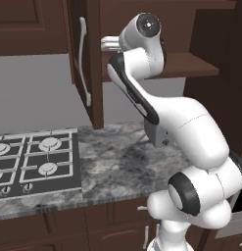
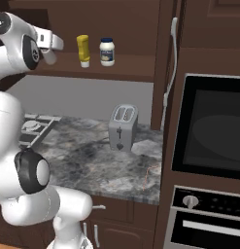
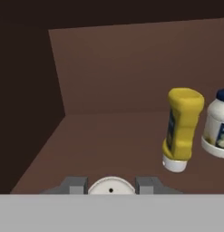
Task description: There are various items on the counter. Only move the condiments/shakers into the cabinet.
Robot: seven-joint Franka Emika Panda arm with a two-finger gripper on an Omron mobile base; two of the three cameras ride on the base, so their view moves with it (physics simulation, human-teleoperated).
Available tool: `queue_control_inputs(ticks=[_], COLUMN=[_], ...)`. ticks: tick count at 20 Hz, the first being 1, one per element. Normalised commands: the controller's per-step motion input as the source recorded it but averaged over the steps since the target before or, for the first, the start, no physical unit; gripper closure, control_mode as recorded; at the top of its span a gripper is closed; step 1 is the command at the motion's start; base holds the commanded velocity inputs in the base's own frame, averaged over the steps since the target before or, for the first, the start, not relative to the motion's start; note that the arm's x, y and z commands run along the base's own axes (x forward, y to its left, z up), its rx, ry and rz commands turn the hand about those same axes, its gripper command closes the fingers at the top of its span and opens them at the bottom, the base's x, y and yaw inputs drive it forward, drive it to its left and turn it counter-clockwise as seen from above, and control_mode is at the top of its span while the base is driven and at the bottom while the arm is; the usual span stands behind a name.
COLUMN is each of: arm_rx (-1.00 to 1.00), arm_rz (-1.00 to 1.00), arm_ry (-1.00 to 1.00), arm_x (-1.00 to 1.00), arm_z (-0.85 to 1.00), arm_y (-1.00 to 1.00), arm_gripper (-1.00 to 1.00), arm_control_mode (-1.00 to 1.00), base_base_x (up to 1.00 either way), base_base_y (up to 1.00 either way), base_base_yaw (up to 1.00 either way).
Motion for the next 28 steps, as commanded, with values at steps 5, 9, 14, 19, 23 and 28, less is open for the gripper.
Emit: queue_control_inputs(ticks=[5, 9, 14, 19, 23, 28], arm_rx=[0.00, 0.00, -0.01, -0.01, 0.00, 0.00], arm_rz=[0.00, 0.00, 0.00, 0.00, 0.00, 0.00], arm_ry=[0.05, 0.00, 0.00, 0.00, 0.00, 0.00], arm_x=[0.26, 0.13, 0.17, 0.17, 0.29, 0.43], arm_z=[0.00, -0.07, -0.23, -0.20, -0.04, -0.07], arm_y=[0.00, 0.00, 0.00, 0.00, 0.00, 0.00], arm_gripper=[1.00, 1.00, 1.00, 1.00, 1.00, 1.00], arm_control_mode=[-1.00, -1.00, -1.00, -1.00, -1.00, -1.00], base_base_x=[0.00, 0.00, 0.00, 0.00, 0.00, 0.00], base_base_y=[0.00, 0.00, 0.00, 0.00, 0.00, 0.00], base_base_yaw=[0.00, 0.00, 0.00, 0.00, 0.00, 0.00])
